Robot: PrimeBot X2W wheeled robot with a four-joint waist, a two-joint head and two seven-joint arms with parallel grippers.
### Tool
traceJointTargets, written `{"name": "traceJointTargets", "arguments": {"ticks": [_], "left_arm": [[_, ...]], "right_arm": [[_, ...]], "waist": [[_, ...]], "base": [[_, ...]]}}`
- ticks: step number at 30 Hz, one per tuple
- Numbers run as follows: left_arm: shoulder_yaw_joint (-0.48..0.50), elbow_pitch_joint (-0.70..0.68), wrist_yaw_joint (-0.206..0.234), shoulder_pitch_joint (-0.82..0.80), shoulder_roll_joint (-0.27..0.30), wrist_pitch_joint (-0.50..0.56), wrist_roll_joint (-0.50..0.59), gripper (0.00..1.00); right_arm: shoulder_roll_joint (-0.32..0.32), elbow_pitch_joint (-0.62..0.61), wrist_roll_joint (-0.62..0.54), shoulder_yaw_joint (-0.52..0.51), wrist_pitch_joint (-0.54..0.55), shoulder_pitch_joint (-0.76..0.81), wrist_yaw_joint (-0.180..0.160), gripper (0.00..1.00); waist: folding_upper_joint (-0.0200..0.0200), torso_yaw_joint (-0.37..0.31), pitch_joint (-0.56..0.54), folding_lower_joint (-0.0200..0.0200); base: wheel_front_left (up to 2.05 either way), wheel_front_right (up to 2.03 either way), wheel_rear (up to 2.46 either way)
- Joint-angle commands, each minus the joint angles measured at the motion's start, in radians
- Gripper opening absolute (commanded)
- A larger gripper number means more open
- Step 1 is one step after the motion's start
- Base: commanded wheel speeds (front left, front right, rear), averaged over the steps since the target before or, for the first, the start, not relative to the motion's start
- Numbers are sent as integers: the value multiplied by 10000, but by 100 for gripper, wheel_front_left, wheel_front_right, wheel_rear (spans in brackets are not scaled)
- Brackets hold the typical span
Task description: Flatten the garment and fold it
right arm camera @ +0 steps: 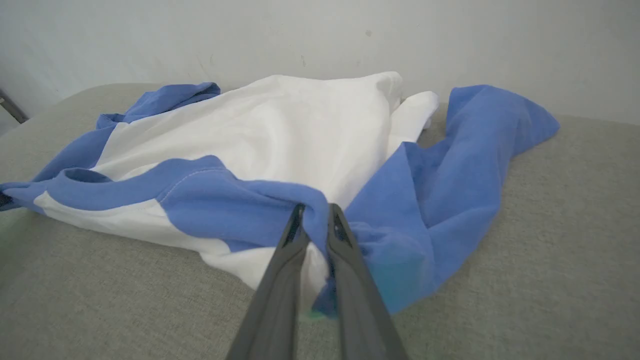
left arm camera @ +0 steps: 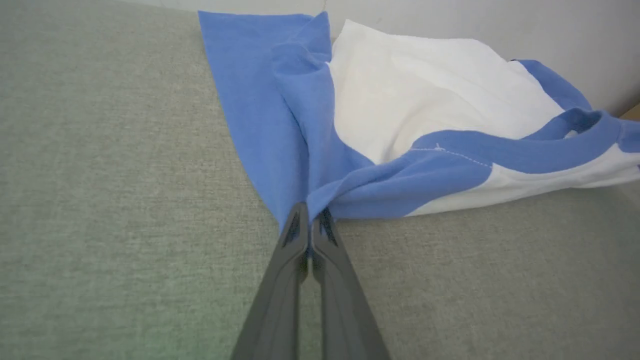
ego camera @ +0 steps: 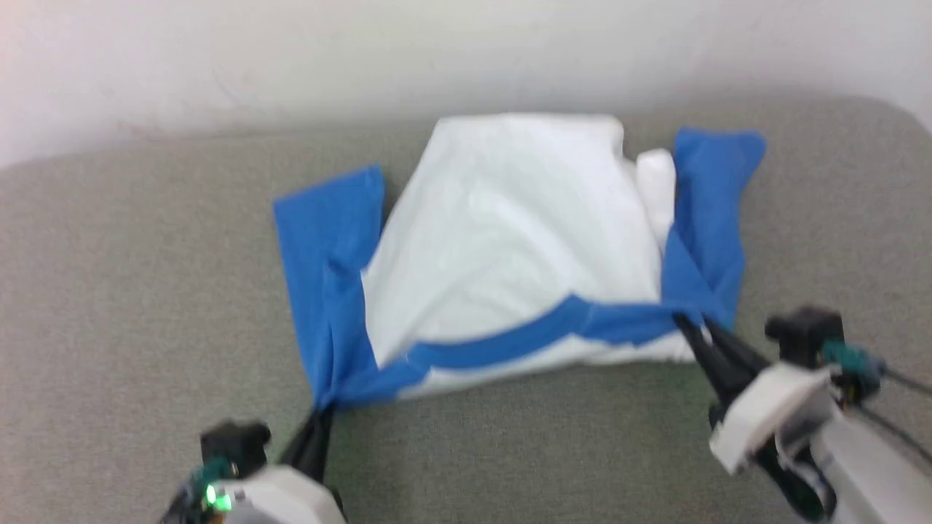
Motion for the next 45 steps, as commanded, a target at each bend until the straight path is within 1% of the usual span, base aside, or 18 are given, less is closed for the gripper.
{"name": "traceJointTargets", "arguments": {"ticks": [1, 5, 10, 15, 17, 19, 20, 21, 22, 23, 25, 29, 32, 34, 39, 43, 44, 45], "left_arm": [[-41, -330, 171, 379, 106, 169, -36, 0], [-324, -1900, 754, 1847, 319, 1011, -39, 0], [-628, -3110, 1337, 3098, 571, 1930, -34, 0], [-929, -3470, 1547, 3820, 706, 3081, -444, 0], [-961, -3397, 1536, 3843, 698, 3209, -536, 0], [-1002, -3189, 1425, 3736, 615, 3204, -628, 0], [-995, -3062, 1346, 3649, 524, 3116, -699, 0], [-997, -2902, 1262, 3541, 451, 3023, -736, 0], [-1006, -2738, 1170, 3436, 373, 2947, -785, 35], [-989, -2608, 1093, 3326, 283, 2842, -842, 100], [-885, -2480, 1005, 3109, 166, 2485, -840, 100], [-344, -2798, 1012, 2919, 48, 1554, -912, 100], [175, -3220, 1132, 2825, 175, 1012, -899, 100], [554, -3383, 1302, 2664, 324, 736, -806, 100], [1157, -2857, 1454, 1521, 776, 743, -650, 100], [1365, -1937, 1285, 127, 1081, 1232, -763, 100], [1365, -1937, 1285, 127, 1081, 1232, -763, 100], [1389, -1665, 1224, -235, 1158, 1403, -806, 100]], "right_arm": [[-14, -189, -145, -192, 54, 375, -19, 0], [148, -1104, -698, -1180, 491, 1998, -19, 0], [647, -2499, -1594, -2615, 1210, 3856, -19, 0], [1309, -3797, -2483, -3614, 2258, 5526, -19, 0], [1506, -4126, -2847, -3898, 2605, 6018, -19, 0], [1711, -4308, -3045, -3990, 2885, 6300, -19, 0], [1801, -4339, -3119, -3972, 3026, 6374, -19, 6], [1846, -4329, -3213, -3930, 3139, 6419, -19, 31], [1886, -4311, -3270, -3872, 3205, 6441, -19, 49], [1929, -4305, -3289, -3820, 3239, 6455, -19, 100], [1979, -4450, -3290, -3698, 3105, 6452, -19, 100], [2158, -5158, -3187, -3806, 2313, 6585, -19, 100], [2342, -5730, -3234, -4003, 1873, 6714, -19, 100], [2504, -6061, -3362, -4213, 1724, 6719, -19, 100], [2863, -6819, -3705, -4552, 1766, 6512, -19, 100], [2982, -7323, -3899, -4843, 1823, 6136, -19, 100], [2982, -7323, -3899, -4843, 1823, 6136, -19, 100], [3007, -7428, -3947, -4912, 1834, 6024, -19, 100]], "waist": [[0, 80, -881, 5], [0, 166, -1184, 5], [0, 215, -1336, 5], [0, 252, -1265, 5], [0, 262, -1208, 5], [0, 235, -1125, 5], [0, 216, -1102, 5], [0, 209, -1087, 5], [0, 203, -1076, 5], [0, 201, -1065, 5], [0, 179, -1067, 5], [0, 144, -1123, 5], [0, 78, -1191, 5], [0, 28, -1211, 5], [0, -98, -1002, 5], [0, -310, -533, 5], [0, -310, -533, 5], [0, -376, -390, 5]], "base": [[0, 0, 0], [0, 0, 0], [0, 0, 0], [0, 0, 0], [0, 0, 0], [0, 0, 0], [0, 0, 0], [0, 0, 0], [0, 0, 0], [0, 0, 0], [0, 0, 0], [0, 0, 0], [0, 0, 0], [0, 0, 0], [0, 0, 0], [0, 0, 0], [0, 0, 0], [0, 0, 0]]}}
